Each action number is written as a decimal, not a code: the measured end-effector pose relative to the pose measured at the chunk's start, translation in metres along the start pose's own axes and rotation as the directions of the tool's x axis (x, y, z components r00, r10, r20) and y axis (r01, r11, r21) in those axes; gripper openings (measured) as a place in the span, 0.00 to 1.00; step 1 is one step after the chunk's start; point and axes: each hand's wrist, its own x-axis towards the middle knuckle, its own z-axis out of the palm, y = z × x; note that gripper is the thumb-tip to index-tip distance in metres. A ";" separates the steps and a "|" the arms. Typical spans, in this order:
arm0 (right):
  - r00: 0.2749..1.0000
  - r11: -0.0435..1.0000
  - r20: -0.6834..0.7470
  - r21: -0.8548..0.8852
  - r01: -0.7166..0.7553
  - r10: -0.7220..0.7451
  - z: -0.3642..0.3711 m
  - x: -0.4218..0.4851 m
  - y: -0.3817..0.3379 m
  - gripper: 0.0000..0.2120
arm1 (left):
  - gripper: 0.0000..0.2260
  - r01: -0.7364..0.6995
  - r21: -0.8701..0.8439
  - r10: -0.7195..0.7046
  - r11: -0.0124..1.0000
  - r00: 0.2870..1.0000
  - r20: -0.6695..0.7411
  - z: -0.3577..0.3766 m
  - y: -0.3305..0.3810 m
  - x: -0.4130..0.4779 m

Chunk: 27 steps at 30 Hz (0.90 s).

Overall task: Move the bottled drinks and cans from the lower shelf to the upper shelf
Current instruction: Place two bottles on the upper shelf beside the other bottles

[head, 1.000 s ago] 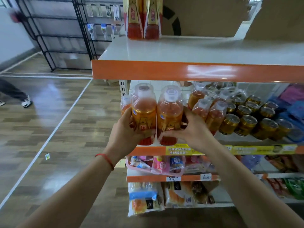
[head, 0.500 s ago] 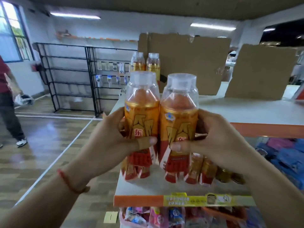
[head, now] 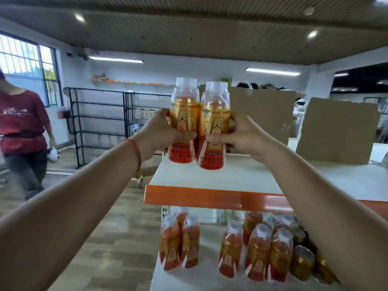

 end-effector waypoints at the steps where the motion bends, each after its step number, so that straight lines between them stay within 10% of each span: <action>1: 1.000 1.000 0.002 0.003 -0.013 0.013 0.000 0.011 0.008 0.29 | 0.30 0.010 -0.005 -0.010 1.000 1.000 -0.009 0.003 -0.004 0.009; 27: 0.983 0.990 -0.135 -0.044 -0.131 0.125 0.014 0.101 0.100 0.27 | 0.15 0.118 0.068 -0.113 0.991 0.991 -0.072 0.045 -0.078 0.108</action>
